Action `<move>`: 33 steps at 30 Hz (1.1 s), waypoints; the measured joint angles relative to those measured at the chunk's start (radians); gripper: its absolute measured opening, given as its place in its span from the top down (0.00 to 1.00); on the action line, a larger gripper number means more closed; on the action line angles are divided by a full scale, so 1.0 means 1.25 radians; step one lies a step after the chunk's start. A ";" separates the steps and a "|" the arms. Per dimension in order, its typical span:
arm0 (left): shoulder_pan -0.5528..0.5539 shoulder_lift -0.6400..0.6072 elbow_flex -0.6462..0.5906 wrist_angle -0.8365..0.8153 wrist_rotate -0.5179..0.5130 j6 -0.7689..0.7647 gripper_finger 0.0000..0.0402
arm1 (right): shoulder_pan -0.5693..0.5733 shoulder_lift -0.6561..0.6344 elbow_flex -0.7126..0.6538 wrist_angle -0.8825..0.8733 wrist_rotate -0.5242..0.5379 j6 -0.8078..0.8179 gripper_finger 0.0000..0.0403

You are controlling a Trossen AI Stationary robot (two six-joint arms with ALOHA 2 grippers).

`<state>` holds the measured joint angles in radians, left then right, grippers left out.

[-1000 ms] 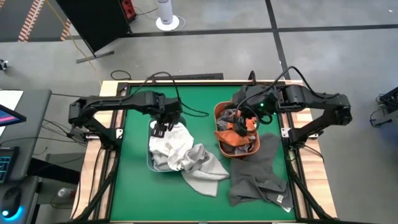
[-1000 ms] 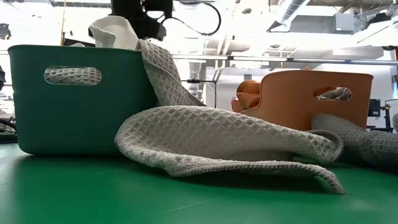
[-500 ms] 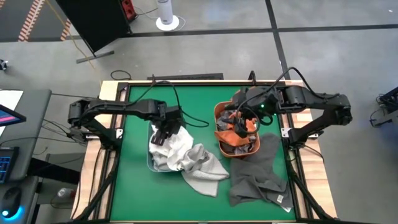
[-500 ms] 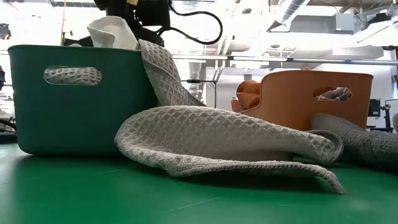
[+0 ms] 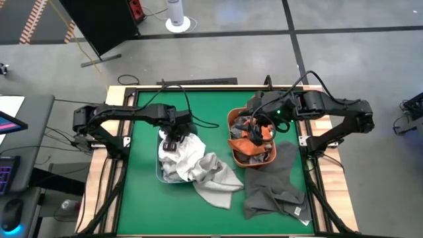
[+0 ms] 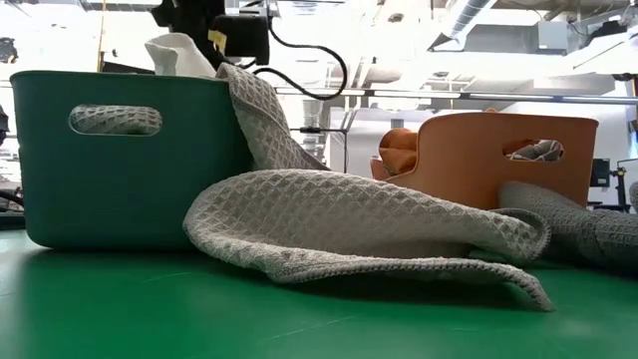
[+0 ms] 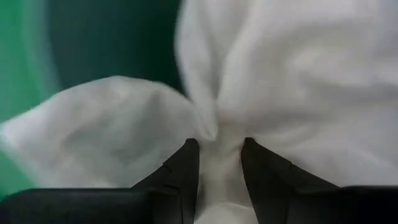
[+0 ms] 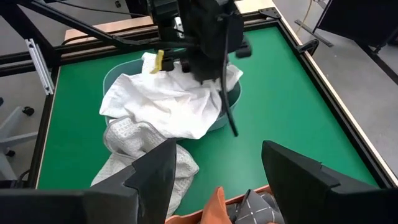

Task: Sort towels by color in basket
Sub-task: Put the white towel into the green bin

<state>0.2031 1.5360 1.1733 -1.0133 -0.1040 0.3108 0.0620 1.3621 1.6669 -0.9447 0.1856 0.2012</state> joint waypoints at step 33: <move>-0.202 0.027 0.136 0.080 0.265 -0.265 0.72 | -0.037 -0.002 0.000 -0.076 0.001 -0.008 0.34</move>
<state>-0.0494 1.5702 1.3439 -0.9134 0.2268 -0.0206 0.0161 1.3590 1.6668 -1.0395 0.1871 0.1916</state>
